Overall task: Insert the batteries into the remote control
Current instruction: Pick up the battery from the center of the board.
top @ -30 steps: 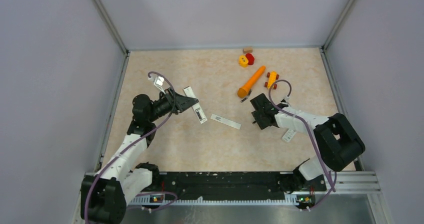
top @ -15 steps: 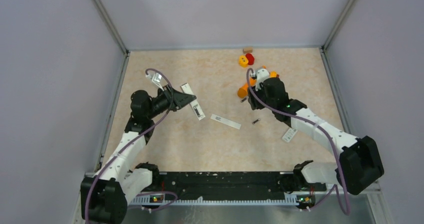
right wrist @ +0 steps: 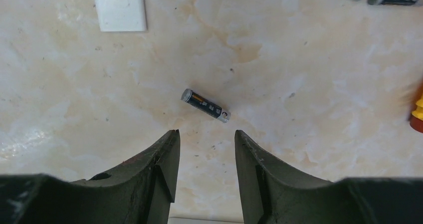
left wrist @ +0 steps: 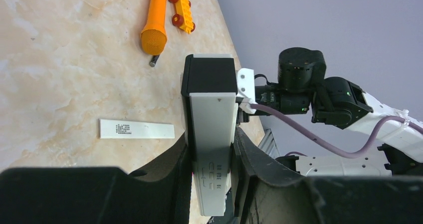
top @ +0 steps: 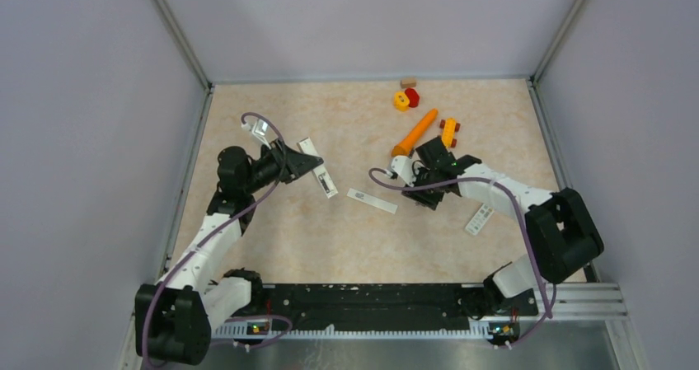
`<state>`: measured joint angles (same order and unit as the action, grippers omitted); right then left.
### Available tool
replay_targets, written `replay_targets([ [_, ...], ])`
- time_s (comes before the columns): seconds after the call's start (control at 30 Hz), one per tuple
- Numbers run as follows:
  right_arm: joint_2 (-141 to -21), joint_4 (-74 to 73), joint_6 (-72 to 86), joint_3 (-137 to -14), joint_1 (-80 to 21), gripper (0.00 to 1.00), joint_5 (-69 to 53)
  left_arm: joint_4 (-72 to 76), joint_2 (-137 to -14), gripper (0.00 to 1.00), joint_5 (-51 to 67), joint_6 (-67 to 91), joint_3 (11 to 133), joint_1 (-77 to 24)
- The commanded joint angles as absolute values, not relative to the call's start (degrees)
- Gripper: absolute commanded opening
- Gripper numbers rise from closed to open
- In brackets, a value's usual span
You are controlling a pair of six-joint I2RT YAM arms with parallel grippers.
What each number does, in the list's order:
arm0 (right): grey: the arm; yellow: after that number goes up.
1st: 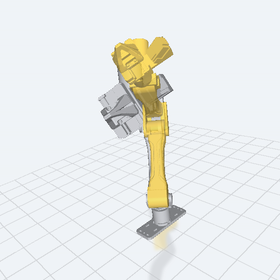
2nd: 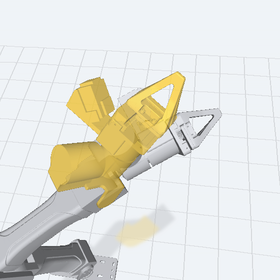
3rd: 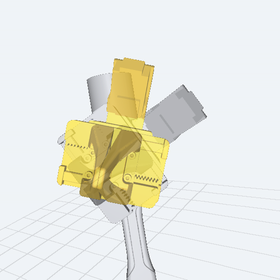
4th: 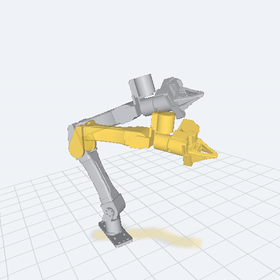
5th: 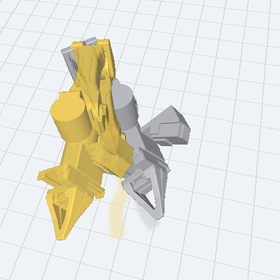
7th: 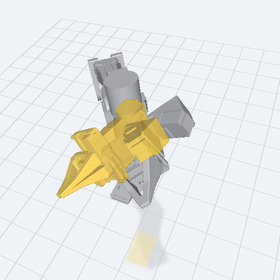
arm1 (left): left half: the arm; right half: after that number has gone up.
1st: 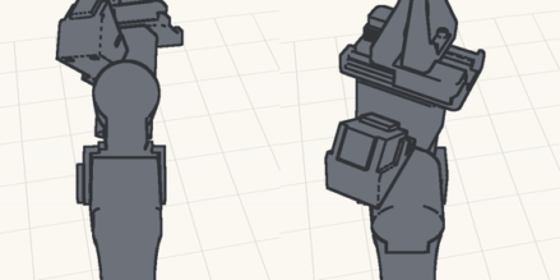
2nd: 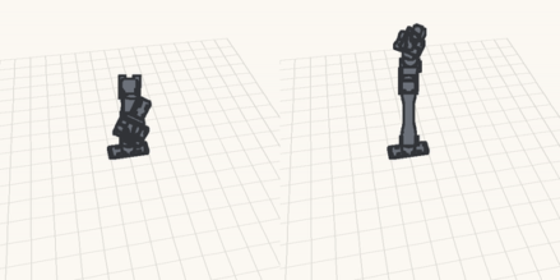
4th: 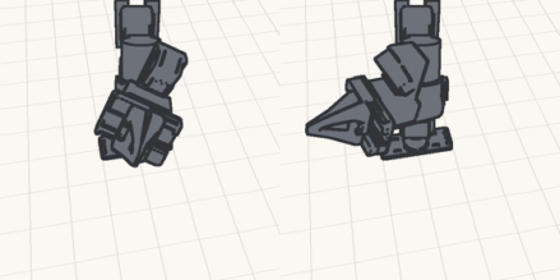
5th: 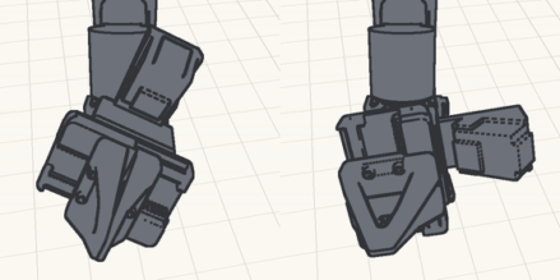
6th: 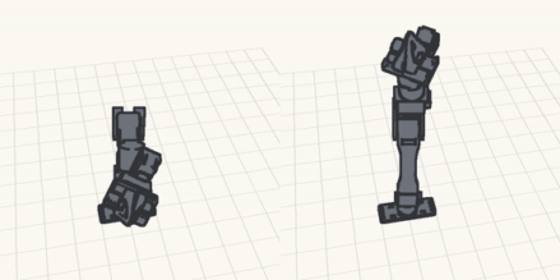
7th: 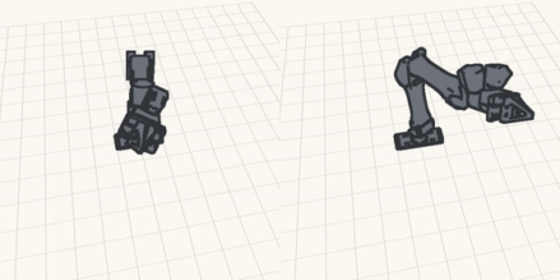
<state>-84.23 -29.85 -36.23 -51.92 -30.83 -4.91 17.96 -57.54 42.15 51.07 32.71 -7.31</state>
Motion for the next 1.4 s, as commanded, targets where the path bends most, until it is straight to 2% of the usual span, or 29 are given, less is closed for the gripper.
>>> replay_targets([
  [0.0, -88.7, -33.1, -42.9, -56.9, -30.8, 0.45, -7.6, 19.7, -57.6, 0.00, 42.0, 51.0, 35.3, -6.8],
  [0.43, -95.6, -32.4, -45.8, -58.5, -31.0, 0.38, -6.9, 19.9, -58.2, 0.00, 42.2, 51.3, 35.4, -6.6],
  [0.57, -97.3, -33.7, -45.9, -58.9, -30.7, 0.20, -9.1, 19.8, -58.0, 0.00, 42.4, 51.2, 35.5, -6.5],
  [0.67, -98.2, -32.7, -45.4, -58.9, -30.5, 0.10, -9.4, 19.8, -57.7, 0.00, 42.3, 51.2, 35.5, -6.4],
  [0.87, -97.6, -32.0, -44.1, -59.0, -30.5, 0.00, -8.4, 19.5, -57.2, 0.00, 42.4, 51.2, 35.1, -6.3],
  [0.97, -95.8, -31.1, -41.7, -60.4, -30.4, 0.00, -9.9, 19.5, -57.1, 0.00, 42.4, 51.2, 34.9, -6.3],
  [1.13, -90.2, -24.7, -28.8, -64.8, -30.4, 0.00, -15.3, 21.1, -57.9, 0.00, 43.0, 52.2, 34.6, -6.3],
  [1.27, -87.0, -18.6, -12.1, -67.8, -30.7, 0.00, -20.8, 25.1, -59.6, 0.00, 44.0, 54.9, 34.6, -6.4],
  [1.37, -86.9, -20.7, 0.4, -72.1, -30.7, 0.00, -20.9, 26.5, -60.5, 0.00, 44.3, 55.9, 34.8, -6.5],
])
